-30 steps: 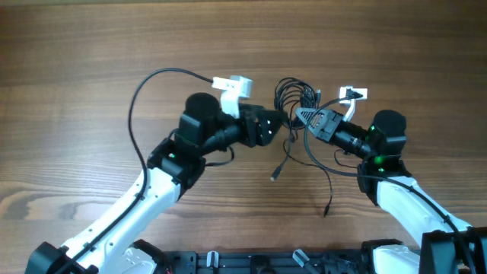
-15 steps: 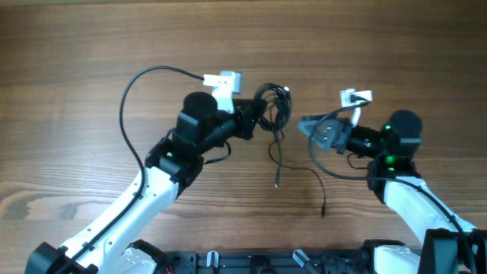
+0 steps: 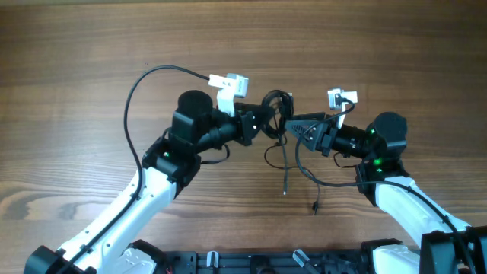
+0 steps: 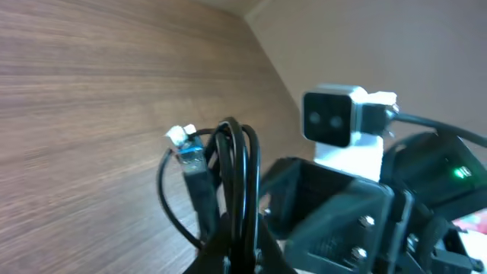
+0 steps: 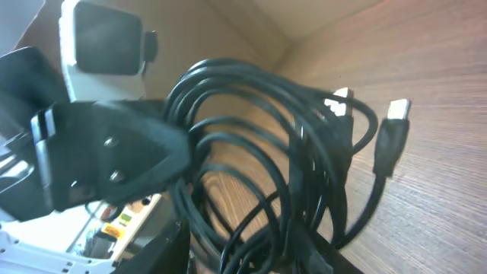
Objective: Untangle cables
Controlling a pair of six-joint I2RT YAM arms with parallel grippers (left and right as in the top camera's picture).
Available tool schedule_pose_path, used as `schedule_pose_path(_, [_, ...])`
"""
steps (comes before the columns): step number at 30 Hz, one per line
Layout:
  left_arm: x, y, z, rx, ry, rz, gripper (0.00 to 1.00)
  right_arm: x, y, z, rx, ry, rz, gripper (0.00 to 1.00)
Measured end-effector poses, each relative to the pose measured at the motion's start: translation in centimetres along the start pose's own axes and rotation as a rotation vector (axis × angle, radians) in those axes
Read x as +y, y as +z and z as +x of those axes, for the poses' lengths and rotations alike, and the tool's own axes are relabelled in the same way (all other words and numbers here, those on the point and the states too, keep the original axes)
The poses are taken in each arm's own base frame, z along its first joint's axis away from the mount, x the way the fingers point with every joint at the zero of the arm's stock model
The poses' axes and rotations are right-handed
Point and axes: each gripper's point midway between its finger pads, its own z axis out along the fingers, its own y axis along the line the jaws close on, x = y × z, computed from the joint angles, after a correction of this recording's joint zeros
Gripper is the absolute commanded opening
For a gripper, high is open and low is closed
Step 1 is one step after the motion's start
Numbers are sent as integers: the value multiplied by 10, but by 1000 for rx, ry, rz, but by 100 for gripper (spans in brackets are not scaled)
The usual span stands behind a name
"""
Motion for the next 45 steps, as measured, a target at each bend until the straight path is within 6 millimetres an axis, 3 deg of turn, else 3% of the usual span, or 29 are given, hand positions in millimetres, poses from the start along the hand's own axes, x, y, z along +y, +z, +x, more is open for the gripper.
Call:
schedule_pose_path(4, [-16, 4, 0, -6, 32, 50, 4, -2, 0, -2, -12, -5, 13, 22])
schedule_pose_path(5, [-21, 3, -4, -24, 48, 70, 4, -2, 0, -2, -13, -6, 12, 35])
schedule_pose_path(6, [-23, 3, -6, -33, 56, 79, 4, -2, 0, -2, -13, -9, 11, 66])
schedule_pose_path(8, [-26, 3, -8, -37, 62, 87, 4, -1, 0, 0, -2, -24, 5, 100])
schedule_pose_path(10, [-14, 3, -6, -32, 39, 41, 4, -3, -5, -1, 2, -54, 3, 100])
schedule_pose_path(13, [10, -3, -21, -100, -78, -52, 4, -7, -14, -6, -10, -109, 10, 100])
schedule_pose_path(14, [24, -9, -33, -152, -162, -99, 4, -4, -11, -2, 5, -145, -5, 100])
schedule_pose_path(16, [30, -12, -39, -190, -266, -114, 4, 2, 5, 14, 50, -202, -19, 100])
schedule_pose_path(17, [30, -12, -40, -195, -325, -107, 4, 1, 15, 23, 68, -237, -5, 98])
schedule_pose_path(19, [25, -12, -44, -208, -360, -81, 4, -1, 21, 26, 69, -286, 19, 74])
schedule_pose_path(20, [22, -12, -46, -212, -363, -64, 4, -1, 24, 27, 68, -312, 26, 30])
schedule_pose_path(21, [17, -12, -47, -210, -368, -42, 4, -3, 26, 29, 69, -343, 39, 4])
schedule_pose_path(25, [12, -10, -42, -177, -336, -18, 4, -10, 26, 33, 83, -314, 69, 4])
schedule_pose_path(29, [18, -9, -32, -129, -82, -64, 4, -4, 11, 34, 112, -200, -6, 4])
schedule_pose_path(32, [14, -8, -27, -100, 126, -53, 4, 12, -3, 32, 144, -105, -112, 4])
schedule_pose_path(35, [-2, 0, -16, -72, 249, -15, 4, 27, -7, 34, 189, -13, -181, 4])
schedule_pose_path(39, [-32, 12, 8, -19, 382, 55, 4, 32, -7, 30, 188, 65, -183, 4])
schedule_pose_path(45, [-33, 13, 10, -19, 422, 53, 4, 13, -2, 5, 50, 132, -67, 4])
